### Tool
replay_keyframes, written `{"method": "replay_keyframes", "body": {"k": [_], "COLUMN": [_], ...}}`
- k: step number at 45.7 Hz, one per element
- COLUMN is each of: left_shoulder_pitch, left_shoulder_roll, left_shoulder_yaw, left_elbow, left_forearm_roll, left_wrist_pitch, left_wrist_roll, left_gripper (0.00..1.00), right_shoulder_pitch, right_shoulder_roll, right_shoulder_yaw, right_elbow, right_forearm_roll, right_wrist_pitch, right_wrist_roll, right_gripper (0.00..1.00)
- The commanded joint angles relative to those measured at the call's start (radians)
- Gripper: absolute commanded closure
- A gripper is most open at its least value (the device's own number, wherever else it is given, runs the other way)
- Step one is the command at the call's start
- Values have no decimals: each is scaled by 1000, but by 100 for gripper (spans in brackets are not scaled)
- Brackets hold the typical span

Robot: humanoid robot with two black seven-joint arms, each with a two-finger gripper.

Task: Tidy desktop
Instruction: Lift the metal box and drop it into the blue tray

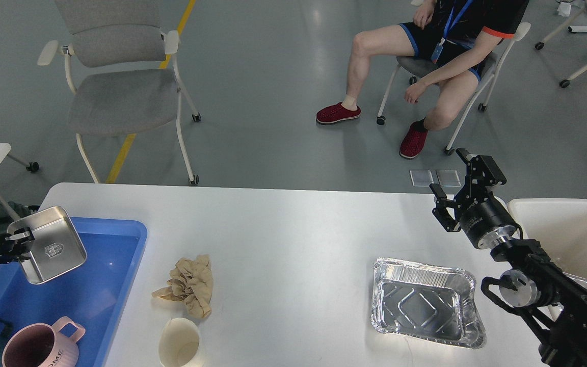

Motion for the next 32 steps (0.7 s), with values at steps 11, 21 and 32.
{"method": "replay_keyframes", "body": {"k": [11,21,32], "left_shoulder_pitch": [97,108,95], "left_shoulder_roll": [-64,-61,-46], "left_shoulder_yaw": [8,-1,-15], "left_elbow": [13,13,9], "left_forearm_roll": [-1,-29,-78], "left_wrist_pitch": [79,131,140], "left_wrist_roll": [1,0,-2], "left_gripper": [99,53,22], "right_shoulder_pitch": [-7,-7,-7], "right_shoulder_roll": [-3,0,0], "right_shoulder_yaw": [-2,-2,-2], "right_elbow": [3,3,3], "right_forearm_roll": [0,0,0], "right_wrist_pitch": [1,1,1], "right_wrist_roll": [0,0,0], "right_gripper": [0,0,0]}}
